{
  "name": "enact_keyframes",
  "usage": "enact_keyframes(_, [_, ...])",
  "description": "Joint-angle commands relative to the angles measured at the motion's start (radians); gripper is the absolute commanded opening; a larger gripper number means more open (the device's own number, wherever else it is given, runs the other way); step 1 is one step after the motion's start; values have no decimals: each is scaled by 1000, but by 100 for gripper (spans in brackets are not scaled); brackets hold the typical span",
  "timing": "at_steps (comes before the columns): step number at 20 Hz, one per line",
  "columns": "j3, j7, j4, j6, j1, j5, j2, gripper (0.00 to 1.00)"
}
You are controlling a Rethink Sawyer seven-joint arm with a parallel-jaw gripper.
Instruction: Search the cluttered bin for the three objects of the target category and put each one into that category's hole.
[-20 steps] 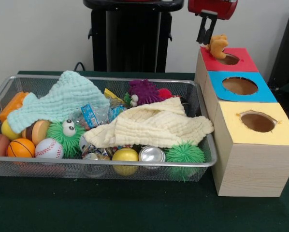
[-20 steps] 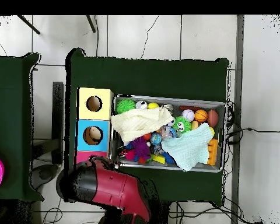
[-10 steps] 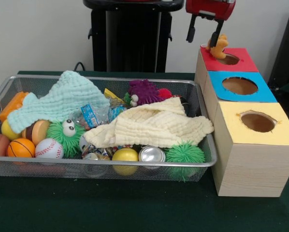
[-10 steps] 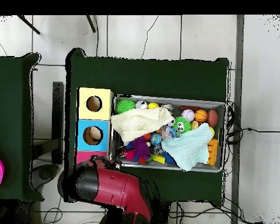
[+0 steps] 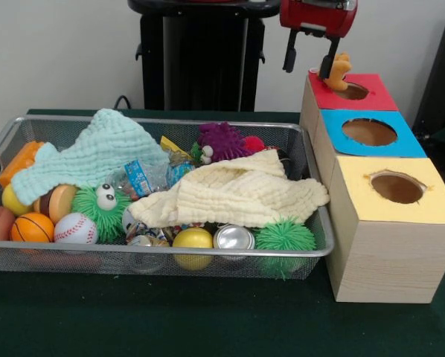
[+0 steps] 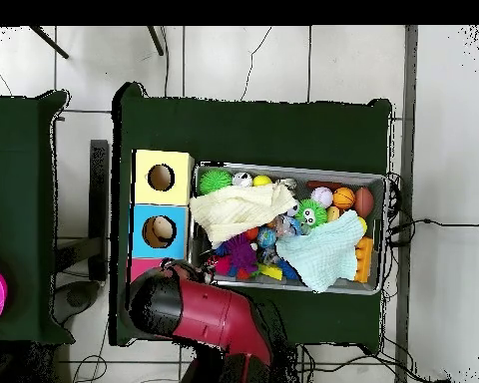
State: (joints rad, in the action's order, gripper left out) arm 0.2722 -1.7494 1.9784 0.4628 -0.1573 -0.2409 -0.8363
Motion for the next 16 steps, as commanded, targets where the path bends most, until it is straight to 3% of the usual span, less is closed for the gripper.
enact_keyframes(1, [-116, -84, 77, -47, 53, 17, -36, 100])
enact_keyframes(11, [-57, -72, 51, 93, 29, 68, -138, 100])
enact_keyframes(16, [-37, -48, -3, 237, 33, 104, -199, 100])
